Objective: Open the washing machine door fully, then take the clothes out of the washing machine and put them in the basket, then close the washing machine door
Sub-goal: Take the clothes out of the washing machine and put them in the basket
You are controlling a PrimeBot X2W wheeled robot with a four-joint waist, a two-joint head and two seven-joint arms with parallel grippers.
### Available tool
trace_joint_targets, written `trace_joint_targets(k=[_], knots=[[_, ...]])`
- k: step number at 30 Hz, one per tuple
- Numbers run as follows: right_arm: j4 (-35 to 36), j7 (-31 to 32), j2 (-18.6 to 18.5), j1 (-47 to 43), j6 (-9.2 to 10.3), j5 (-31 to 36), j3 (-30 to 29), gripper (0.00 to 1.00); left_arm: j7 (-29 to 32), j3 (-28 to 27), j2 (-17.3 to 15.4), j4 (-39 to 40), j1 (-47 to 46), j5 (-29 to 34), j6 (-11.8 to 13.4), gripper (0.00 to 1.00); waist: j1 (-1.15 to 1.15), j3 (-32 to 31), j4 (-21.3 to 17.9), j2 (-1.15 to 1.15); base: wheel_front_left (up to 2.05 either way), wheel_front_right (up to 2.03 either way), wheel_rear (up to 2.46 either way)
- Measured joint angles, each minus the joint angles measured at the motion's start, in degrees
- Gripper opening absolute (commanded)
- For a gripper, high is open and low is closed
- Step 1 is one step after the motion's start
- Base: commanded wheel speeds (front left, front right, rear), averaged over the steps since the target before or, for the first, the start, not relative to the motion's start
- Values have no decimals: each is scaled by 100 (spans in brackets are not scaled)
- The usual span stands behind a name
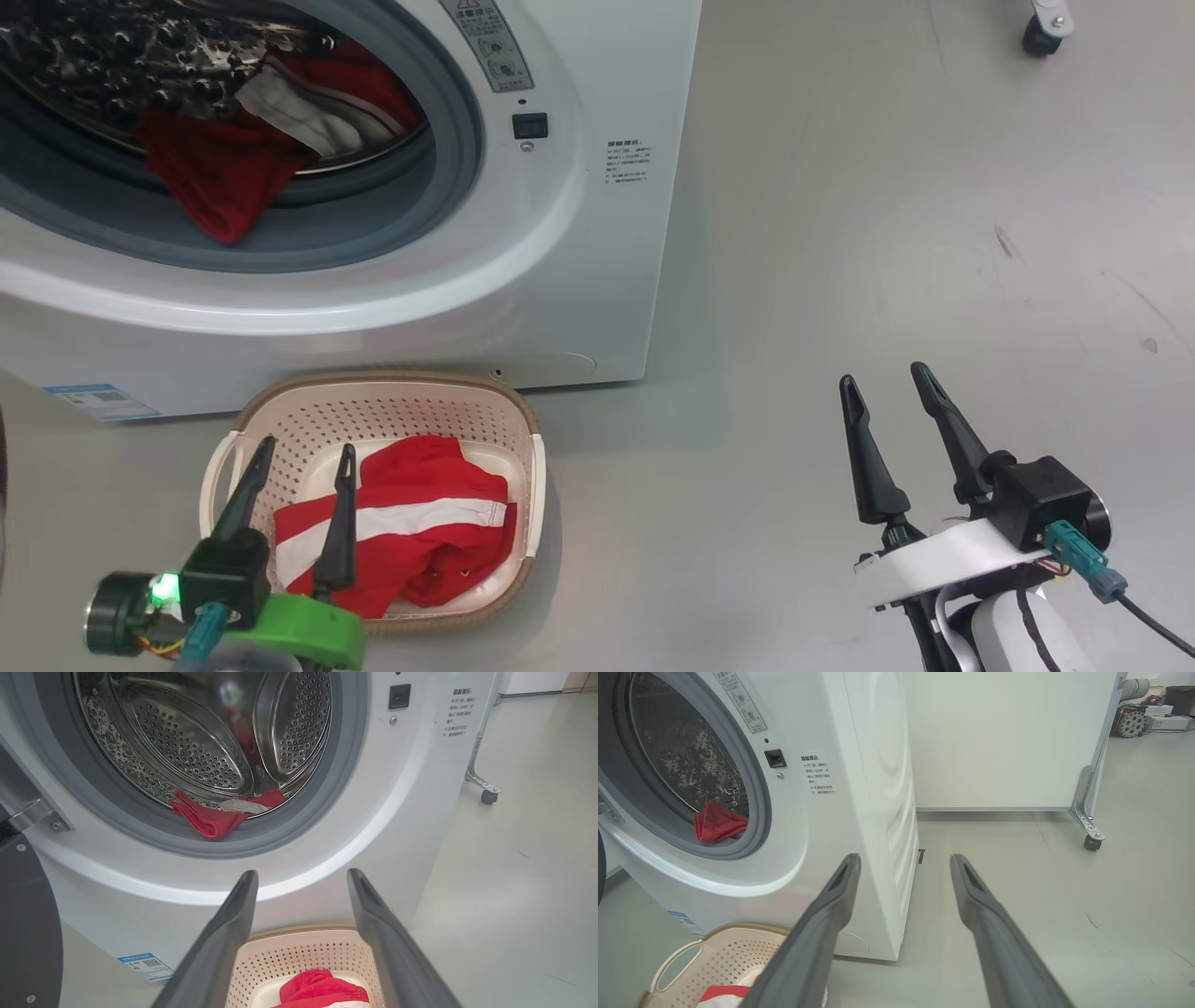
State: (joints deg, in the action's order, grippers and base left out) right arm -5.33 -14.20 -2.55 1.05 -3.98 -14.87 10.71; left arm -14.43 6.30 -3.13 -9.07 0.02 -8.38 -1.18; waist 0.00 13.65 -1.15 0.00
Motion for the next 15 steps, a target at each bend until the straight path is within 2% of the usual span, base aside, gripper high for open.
trace_joint_targets(k=[5,11,15], knots=[[132,0,-1,135,-10,27,86,100,21,-48,-179,-29,-400,110,8,100,0,250,-140,0,0,0,0],[194,0,-2,266,-47,-20,176,100,218,-151,-249,-23,-1035,90,8,100,0,531,-283,0,0,0,0],[263,0,-3,450,-48,-86,267,100,624,-342,-553,-116,-1751,138,46,100,0,822,-433,0,0,0,0]])
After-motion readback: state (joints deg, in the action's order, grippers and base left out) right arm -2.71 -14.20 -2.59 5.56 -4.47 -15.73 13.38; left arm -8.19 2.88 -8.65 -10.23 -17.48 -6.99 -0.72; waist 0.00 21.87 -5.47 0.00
